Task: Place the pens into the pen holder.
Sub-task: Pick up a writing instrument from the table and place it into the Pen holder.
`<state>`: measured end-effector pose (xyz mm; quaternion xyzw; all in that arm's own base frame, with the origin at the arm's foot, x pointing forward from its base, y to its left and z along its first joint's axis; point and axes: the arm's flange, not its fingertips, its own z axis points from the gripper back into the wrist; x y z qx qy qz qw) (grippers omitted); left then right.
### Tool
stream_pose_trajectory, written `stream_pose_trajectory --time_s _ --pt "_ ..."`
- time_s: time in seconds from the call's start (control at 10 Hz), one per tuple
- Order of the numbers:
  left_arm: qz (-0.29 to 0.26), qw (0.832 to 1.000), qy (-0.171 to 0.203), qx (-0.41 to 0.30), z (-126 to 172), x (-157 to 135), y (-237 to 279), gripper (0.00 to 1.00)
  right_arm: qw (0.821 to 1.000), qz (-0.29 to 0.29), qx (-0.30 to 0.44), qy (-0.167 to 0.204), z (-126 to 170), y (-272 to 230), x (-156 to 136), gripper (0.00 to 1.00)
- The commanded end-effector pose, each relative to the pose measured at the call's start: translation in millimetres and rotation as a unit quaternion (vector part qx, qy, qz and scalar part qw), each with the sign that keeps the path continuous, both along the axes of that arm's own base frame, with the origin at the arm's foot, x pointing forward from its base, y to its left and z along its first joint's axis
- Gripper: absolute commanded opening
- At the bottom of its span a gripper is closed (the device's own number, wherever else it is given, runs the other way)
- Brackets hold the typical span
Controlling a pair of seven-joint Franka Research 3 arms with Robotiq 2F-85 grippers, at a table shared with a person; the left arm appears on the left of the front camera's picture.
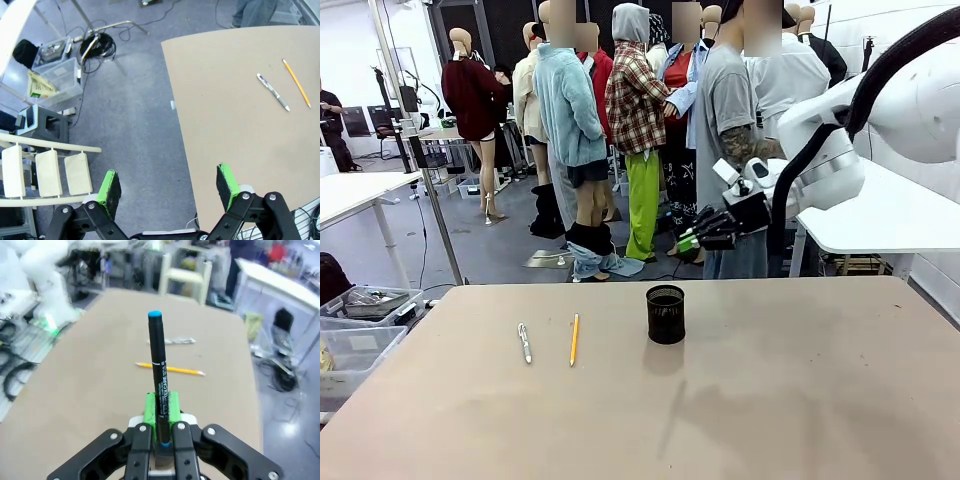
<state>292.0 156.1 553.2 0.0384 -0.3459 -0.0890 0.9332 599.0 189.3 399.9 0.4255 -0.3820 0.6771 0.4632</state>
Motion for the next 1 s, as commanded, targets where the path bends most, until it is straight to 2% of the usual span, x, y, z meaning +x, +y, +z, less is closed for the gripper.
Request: stream_pose_trajectory --time_s 0.0,0.4,0.6,0.9 --pt "0.006 1.000 -0.006 -0.005 0 2 0 1.00 0.995 0.088 0.025 0.038 -19 20 20 0.00" --pt "0.006 1.000 -0.006 -0.005 0 2 0 1.00 0.984 0.136 0.039 0.113 -51 39 24 0.00" --pt "0.006 1.000 -0.006 -0.005 0 2 0 1.00 0.982 0.131 0.040 0.128 -66 45 30 0.00" --pt "0.006 1.000 -0.006 -0.005 0 2 0 1.00 0.985 0.095 0.013 0.140 -92 41 49 0.00"
